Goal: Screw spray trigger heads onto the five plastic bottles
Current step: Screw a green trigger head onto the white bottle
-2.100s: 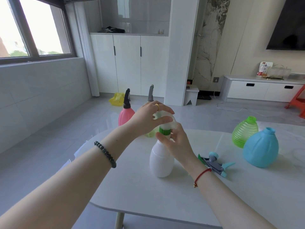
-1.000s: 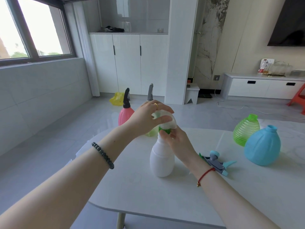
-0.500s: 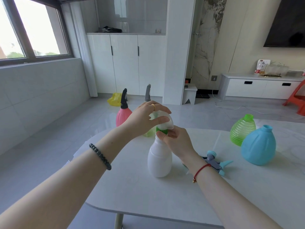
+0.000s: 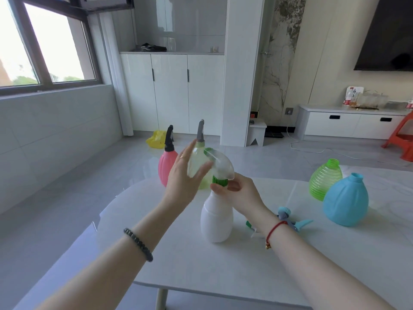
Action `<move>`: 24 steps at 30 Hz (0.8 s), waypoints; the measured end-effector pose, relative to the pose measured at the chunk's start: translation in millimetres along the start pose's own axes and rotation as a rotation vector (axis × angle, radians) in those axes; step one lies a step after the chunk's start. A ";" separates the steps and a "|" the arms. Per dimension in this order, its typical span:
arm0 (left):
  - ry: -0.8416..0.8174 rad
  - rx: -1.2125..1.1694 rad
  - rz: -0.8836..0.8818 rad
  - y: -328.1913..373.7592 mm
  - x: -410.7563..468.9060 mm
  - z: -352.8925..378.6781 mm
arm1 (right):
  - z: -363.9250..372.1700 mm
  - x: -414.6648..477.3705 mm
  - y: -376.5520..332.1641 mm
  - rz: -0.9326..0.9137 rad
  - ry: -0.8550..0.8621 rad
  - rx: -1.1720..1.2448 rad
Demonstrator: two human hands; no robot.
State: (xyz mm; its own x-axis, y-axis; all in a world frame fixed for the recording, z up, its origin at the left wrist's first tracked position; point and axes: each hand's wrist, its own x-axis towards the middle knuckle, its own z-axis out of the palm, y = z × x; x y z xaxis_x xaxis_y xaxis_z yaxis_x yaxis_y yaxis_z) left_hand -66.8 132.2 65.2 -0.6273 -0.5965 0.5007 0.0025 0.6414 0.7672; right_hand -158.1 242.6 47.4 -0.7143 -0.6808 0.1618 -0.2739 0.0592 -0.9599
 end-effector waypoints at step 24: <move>-0.322 -0.129 -0.264 -66.6 72.2 99.7 | -48.7 93.2 45.2 -0.090 0.134 -0.175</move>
State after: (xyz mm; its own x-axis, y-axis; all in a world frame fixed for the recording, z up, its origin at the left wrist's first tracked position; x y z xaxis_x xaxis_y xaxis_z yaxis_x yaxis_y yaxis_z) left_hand -189.9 94.6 10.2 -0.8305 -0.5377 0.1458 -0.1060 0.4095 0.9061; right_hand -268.3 217.3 30.3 -0.7580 -0.5868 0.2849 -0.4395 0.1366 -0.8878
